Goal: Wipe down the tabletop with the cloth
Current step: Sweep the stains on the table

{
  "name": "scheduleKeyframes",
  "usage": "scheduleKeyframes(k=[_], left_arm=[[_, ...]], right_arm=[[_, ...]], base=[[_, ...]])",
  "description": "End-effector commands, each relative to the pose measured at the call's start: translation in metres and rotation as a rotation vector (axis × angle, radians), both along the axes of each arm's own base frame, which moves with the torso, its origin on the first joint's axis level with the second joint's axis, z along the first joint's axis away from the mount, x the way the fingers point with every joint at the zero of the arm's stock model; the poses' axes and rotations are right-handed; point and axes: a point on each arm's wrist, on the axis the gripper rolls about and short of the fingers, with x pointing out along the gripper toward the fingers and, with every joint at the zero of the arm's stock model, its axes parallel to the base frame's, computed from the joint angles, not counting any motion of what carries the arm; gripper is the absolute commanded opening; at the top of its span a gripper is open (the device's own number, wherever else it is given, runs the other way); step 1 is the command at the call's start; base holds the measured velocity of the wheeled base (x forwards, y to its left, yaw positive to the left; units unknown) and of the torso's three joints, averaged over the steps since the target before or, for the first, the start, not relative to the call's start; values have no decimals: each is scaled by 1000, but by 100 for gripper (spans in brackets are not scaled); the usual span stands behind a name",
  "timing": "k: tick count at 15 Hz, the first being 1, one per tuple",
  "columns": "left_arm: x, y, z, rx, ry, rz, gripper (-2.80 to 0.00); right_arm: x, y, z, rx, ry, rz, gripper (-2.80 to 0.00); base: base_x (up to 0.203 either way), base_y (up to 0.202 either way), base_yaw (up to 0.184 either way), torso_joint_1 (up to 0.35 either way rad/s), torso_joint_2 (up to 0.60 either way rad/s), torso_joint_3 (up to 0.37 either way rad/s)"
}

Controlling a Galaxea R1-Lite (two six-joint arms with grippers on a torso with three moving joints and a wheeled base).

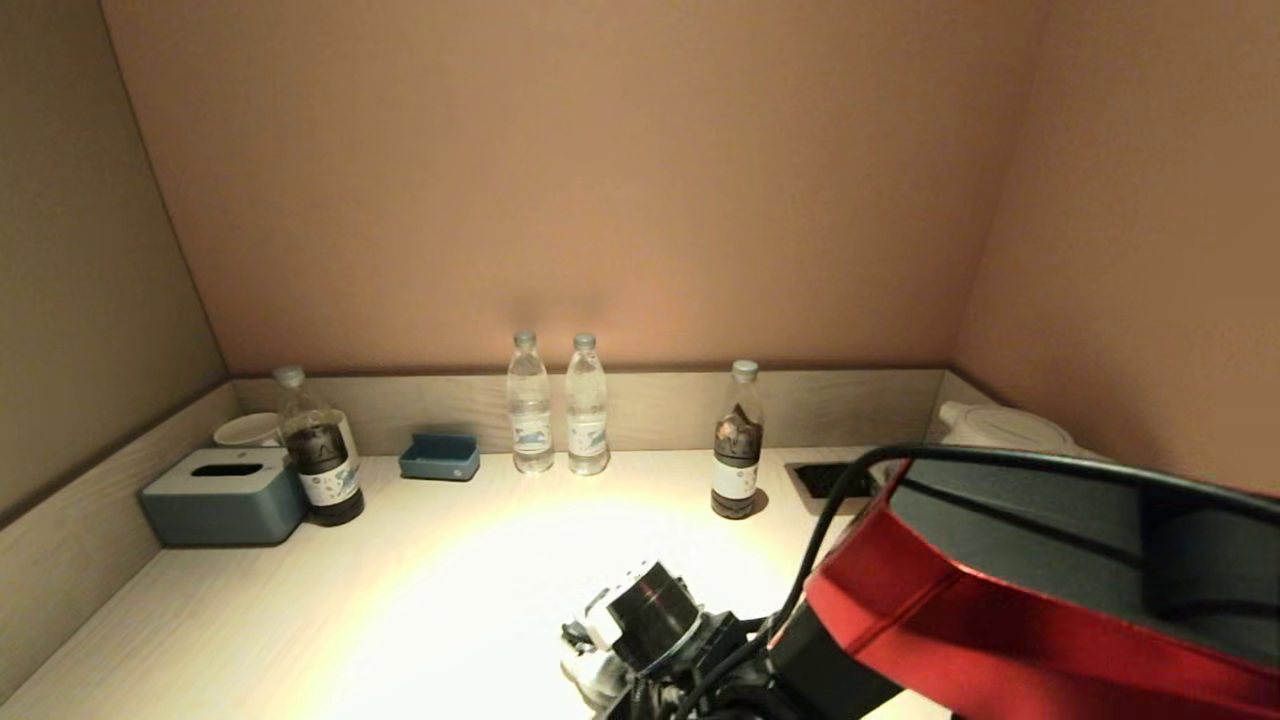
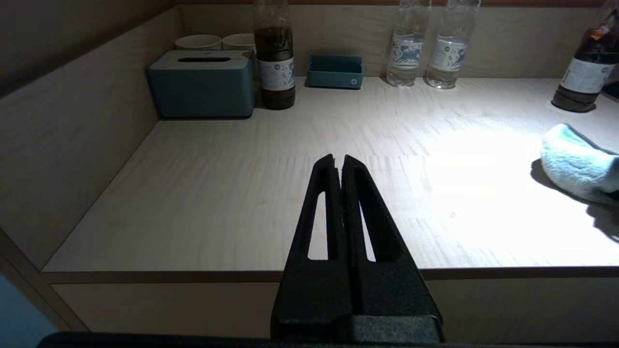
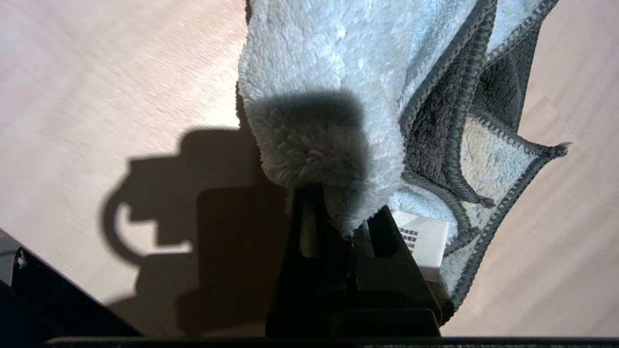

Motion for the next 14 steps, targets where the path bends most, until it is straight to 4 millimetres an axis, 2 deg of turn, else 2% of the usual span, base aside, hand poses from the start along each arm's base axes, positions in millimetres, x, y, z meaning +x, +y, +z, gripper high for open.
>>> scheduleKeyframes(k=[1,4,7,11,13,14], left_arm=[[0,0,0,0,1,-1,-280],[0,0,0,0,0,-1,-280],[0,0,0,0,1,-1,-280],[0,0,0,0,1,-1,-280],[0,0,0,0,0,-1,-280],[0,0,0,0,0,-1,-280]], right_arm=[[6,-26,2,8,-12,-66,-280],[20,-71,-6,10,-26,-192,-280],[36,-112,-6,14,-64,-304,-280],[43,-146,13,39,-116,-412,-280],[45,-168,26,51,-150,-481,-280],[47,-187,36,60,-183,-542,-280]], base=[[0,0,0,0,0,0],[0,0,0,0,0,0],[0,0,0,0,0,0],[0,0,0,0,0,0],[0,0,0,0,0,0],[0,0,0,0,0,0]])
